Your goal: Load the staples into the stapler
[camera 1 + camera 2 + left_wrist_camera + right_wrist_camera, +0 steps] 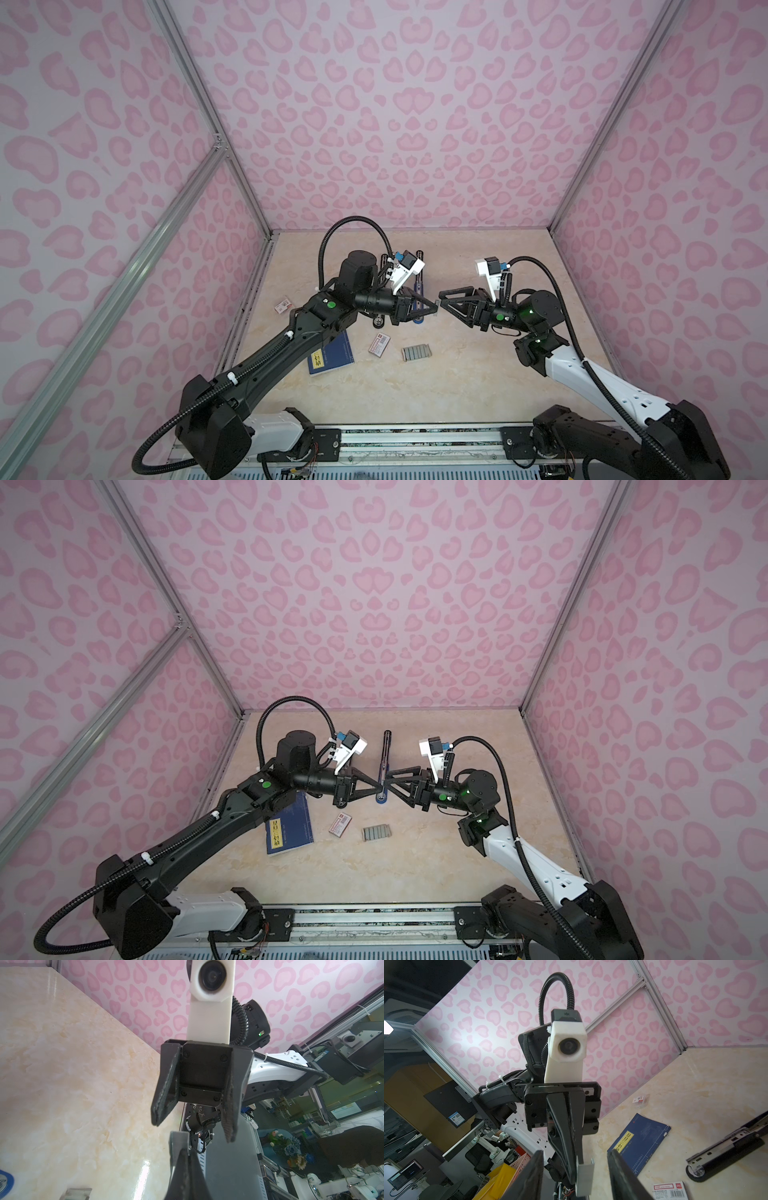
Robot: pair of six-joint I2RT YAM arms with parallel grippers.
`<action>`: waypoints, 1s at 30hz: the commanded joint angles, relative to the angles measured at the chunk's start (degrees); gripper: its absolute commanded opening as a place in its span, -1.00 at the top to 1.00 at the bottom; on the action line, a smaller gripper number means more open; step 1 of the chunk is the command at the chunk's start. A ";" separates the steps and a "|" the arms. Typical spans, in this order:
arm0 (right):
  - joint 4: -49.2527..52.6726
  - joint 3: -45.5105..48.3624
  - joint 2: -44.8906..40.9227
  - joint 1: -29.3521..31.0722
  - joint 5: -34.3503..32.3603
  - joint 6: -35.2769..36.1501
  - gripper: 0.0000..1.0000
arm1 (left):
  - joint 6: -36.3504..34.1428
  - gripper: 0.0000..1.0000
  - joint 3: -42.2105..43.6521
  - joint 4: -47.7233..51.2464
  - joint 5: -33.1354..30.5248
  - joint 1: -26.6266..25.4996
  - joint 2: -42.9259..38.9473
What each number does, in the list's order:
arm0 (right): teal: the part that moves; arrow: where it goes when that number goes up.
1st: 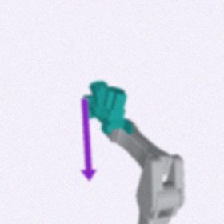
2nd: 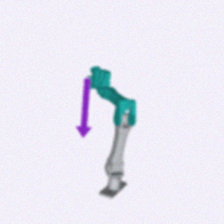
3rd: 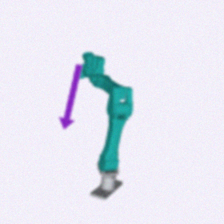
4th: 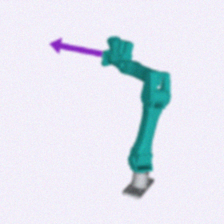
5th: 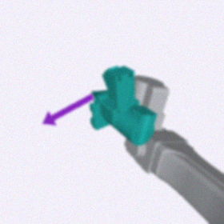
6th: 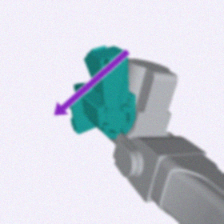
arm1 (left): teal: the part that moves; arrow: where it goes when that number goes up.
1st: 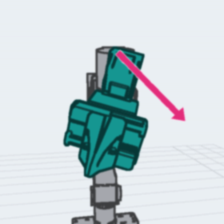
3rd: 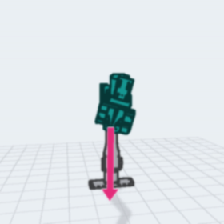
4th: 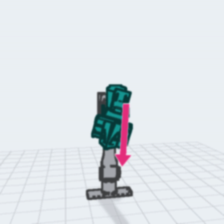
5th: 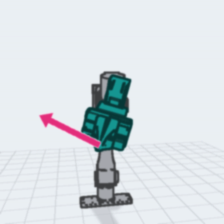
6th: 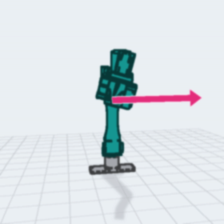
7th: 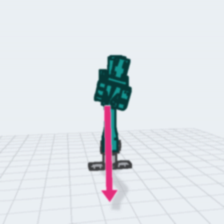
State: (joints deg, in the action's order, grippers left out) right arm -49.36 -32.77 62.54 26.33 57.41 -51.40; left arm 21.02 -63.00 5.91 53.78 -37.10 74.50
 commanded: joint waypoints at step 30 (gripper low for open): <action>-6.14 2.30 0.56 0.81 0.44 -2.63 0.39 | 0.96 0.93 -1.29 -2.31 2.29 -0.60 0.45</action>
State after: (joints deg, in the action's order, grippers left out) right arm -52.34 -30.96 62.89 27.00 57.43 -53.17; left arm 22.06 -63.40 5.65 55.13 -37.76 74.78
